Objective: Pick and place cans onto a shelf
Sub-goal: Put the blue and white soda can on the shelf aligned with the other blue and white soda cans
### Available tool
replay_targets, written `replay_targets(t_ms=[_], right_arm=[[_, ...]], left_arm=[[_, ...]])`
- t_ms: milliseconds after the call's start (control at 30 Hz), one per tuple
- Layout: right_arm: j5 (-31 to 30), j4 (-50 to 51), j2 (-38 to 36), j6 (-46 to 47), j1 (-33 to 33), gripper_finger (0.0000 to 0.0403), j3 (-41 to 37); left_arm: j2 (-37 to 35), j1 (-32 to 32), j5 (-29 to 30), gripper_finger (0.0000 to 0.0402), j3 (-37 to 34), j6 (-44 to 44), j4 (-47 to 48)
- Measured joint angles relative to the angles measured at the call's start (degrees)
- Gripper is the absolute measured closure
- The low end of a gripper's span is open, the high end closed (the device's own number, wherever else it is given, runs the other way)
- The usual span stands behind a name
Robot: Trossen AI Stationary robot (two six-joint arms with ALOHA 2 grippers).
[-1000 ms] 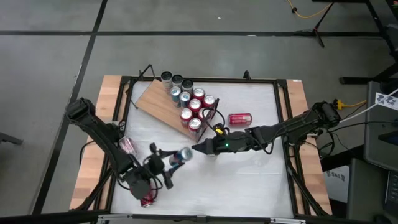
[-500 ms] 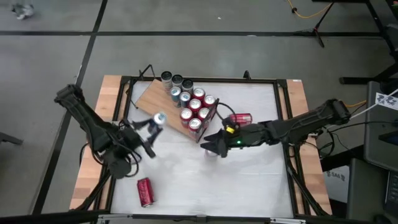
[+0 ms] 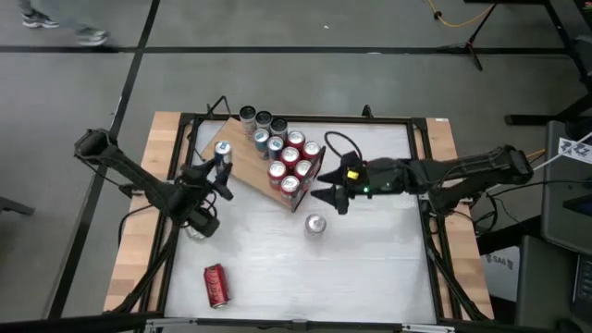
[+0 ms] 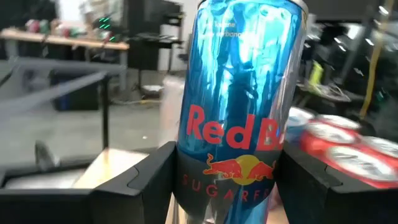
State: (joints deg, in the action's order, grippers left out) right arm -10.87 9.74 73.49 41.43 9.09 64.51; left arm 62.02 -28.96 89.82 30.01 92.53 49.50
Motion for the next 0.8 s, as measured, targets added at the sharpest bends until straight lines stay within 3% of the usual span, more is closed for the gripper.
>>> replay_targets(t_ms=[267,433,633,800], right_arm=[[5.9,0.0,0.0,-10.7,-8.1,0.0071,0.0],[6.8,-0.3,0.4,-16.4,-12.2,0.0071,0.0],[12.3,-1.6,3.2,-20.8,-15.7,0.0071,0.0],[17.2,-4.7,6.6,-22.6,-16.4,0.0071,0.0]], left_arm=[[1.9,6.8,0.1,0.0181,-12.2,0.1,-24.4],[3.2,9.0,0.2,0.0181,-12.6,-4.8,-30.6],[5.4,9.3,-0.4,0.0181,-12.6,-16.4,-41.7],[9.3,9.3,-0.4,0.0181,-12.6,-16.7,-46.8]])
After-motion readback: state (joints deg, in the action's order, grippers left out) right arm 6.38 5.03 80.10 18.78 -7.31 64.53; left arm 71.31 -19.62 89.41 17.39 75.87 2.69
